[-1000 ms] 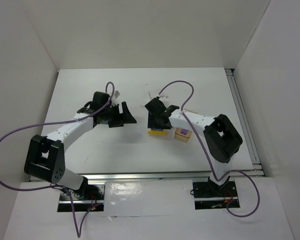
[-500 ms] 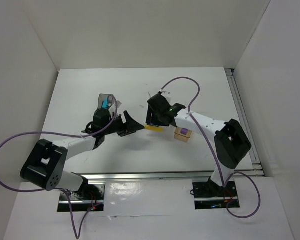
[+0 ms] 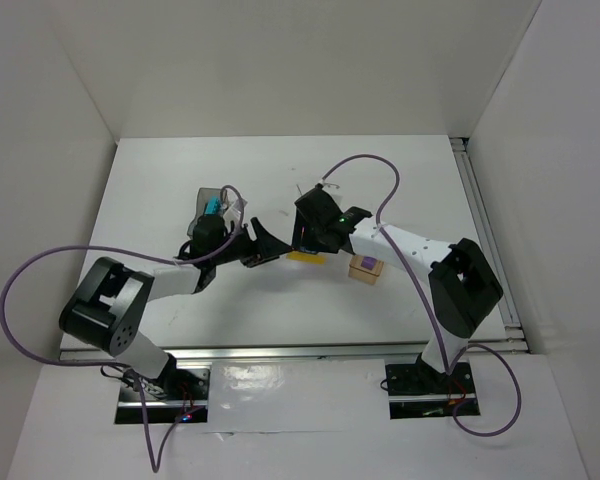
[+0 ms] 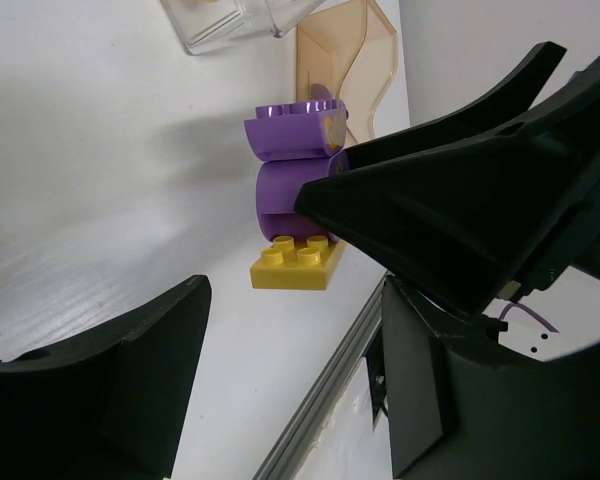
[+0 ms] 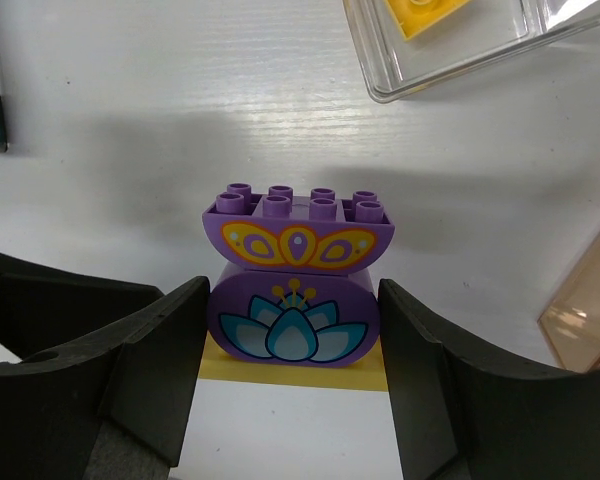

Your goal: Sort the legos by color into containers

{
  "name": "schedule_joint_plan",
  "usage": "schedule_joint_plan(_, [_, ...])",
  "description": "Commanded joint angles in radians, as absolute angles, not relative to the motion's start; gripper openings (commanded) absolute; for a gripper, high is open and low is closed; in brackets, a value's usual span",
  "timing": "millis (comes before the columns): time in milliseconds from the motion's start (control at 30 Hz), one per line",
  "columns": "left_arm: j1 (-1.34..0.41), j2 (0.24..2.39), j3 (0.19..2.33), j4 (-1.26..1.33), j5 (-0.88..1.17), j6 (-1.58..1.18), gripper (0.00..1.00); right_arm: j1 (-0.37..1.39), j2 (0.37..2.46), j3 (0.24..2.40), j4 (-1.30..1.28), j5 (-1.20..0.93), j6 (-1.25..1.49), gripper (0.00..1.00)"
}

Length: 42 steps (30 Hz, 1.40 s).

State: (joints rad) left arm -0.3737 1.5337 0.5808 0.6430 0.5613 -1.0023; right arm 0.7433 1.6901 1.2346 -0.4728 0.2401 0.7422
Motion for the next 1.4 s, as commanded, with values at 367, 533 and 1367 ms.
schedule_joint_plan(367, [-0.383, 1.623, 0.598, 0.844, 0.630, -1.045, 0.65, 0.742, 1.635, 1.275, -0.426, 0.175, 0.746, 0.55])
schedule_joint_plan(533, [-0.383, 1.623, 0.607, 0.779, 0.620, -1.023, 0.47, 0.742, 1.635, 1.266, -0.426, 0.175, 0.746, 0.55])
schedule_joint_plan(1367, [-0.383, 1.447, 0.569, 0.474, 0.540, -0.827, 0.00, 0.666, 1.556, 1.223, -0.413, 0.279, 0.802, 0.55])
